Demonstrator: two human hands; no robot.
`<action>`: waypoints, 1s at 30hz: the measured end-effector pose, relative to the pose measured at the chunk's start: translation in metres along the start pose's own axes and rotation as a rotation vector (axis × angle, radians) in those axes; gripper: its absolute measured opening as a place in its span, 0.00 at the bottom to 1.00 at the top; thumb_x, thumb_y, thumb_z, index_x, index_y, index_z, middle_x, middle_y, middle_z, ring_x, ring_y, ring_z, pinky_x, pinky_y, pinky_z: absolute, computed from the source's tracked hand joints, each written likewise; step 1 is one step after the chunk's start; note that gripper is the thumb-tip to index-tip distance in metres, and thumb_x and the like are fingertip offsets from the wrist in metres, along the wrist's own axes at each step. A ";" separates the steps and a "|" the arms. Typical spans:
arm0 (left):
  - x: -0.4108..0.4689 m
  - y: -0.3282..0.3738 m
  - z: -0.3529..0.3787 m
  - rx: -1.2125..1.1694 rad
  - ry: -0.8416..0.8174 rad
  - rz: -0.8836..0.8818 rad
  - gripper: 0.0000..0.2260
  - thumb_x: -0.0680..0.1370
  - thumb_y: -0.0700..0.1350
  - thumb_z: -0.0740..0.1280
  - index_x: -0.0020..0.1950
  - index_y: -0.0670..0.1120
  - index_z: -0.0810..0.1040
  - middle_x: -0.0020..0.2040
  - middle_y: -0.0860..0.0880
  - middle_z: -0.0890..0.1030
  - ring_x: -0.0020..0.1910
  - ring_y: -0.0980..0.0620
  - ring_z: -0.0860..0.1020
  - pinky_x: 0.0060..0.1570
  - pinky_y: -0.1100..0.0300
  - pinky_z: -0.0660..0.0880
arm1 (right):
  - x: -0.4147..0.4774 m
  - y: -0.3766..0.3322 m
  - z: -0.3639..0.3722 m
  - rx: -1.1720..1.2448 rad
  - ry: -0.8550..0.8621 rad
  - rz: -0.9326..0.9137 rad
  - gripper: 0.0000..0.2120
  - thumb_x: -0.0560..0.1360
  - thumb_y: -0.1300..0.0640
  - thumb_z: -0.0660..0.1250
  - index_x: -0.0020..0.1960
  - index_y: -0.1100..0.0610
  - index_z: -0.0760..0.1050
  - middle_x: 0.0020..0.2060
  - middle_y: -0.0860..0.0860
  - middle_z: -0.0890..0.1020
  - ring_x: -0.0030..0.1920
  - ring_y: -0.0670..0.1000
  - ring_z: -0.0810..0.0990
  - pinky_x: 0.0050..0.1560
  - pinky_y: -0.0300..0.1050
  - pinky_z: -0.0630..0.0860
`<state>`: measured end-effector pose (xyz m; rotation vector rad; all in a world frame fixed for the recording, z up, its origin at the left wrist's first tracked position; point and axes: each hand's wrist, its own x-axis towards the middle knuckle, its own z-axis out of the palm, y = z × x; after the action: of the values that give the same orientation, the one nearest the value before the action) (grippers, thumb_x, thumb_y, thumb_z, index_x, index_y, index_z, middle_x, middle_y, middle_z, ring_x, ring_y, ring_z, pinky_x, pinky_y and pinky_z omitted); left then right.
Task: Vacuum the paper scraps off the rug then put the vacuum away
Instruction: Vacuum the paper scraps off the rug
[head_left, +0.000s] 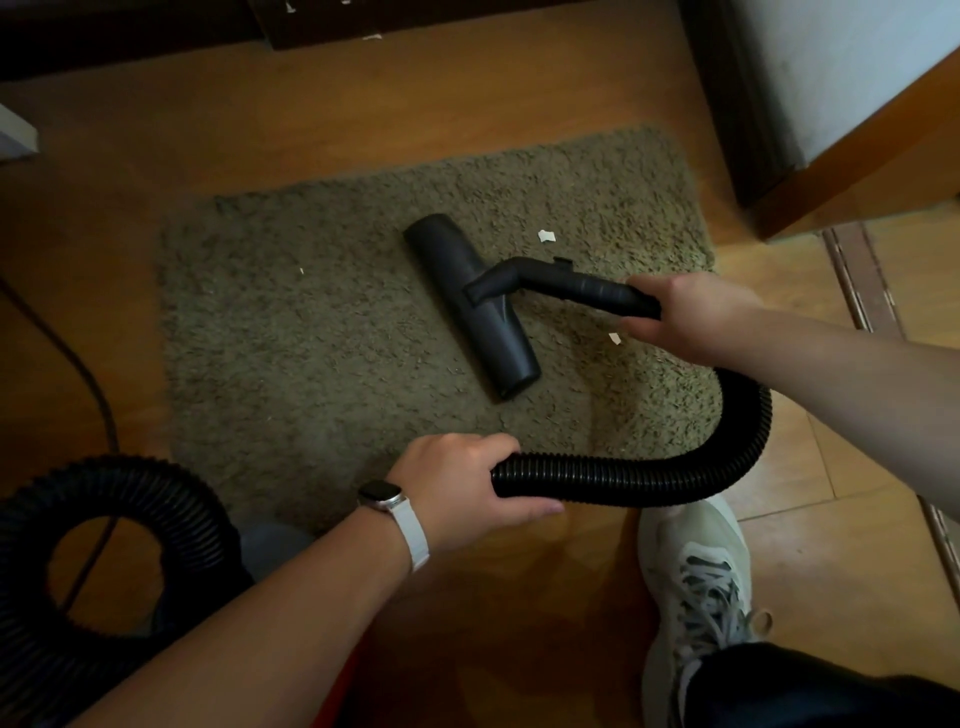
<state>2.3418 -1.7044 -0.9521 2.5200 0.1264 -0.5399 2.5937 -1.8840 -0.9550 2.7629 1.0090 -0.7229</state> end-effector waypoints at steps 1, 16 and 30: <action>0.000 0.000 0.000 -0.001 0.007 -0.006 0.25 0.68 0.76 0.59 0.50 0.57 0.75 0.38 0.57 0.77 0.40 0.58 0.77 0.40 0.58 0.77 | -0.001 0.005 0.001 0.029 -0.002 0.020 0.17 0.78 0.37 0.63 0.60 0.46 0.72 0.35 0.48 0.78 0.34 0.49 0.78 0.31 0.45 0.76; -0.002 0.000 0.003 0.057 0.000 0.011 0.27 0.68 0.77 0.57 0.51 0.56 0.75 0.39 0.57 0.78 0.39 0.58 0.78 0.40 0.57 0.78 | -0.005 -0.009 0.005 -0.006 0.025 0.025 0.12 0.79 0.39 0.62 0.55 0.46 0.71 0.34 0.47 0.77 0.32 0.49 0.77 0.28 0.42 0.72; 0.017 0.001 -0.010 0.024 0.053 -0.063 0.26 0.68 0.76 0.59 0.50 0.56 0.75 0.39 0.57 0.78 0.40 0.57 0.77 0.40 0.58 0.76 | -0.011 0.044 0.002 0.191 0.118 0.240 0.11 0.79 0.41 0.63 0.51 0.48 0.72 0.35 0.51 0.77 0.35 0.52 0.77 0.32 0.47 0.74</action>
<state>2.3611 -1.7000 -0.9509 2.5618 0.2213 -0.5031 2.6132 -1.9245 -0.9536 3.0508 0.6379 -0.6577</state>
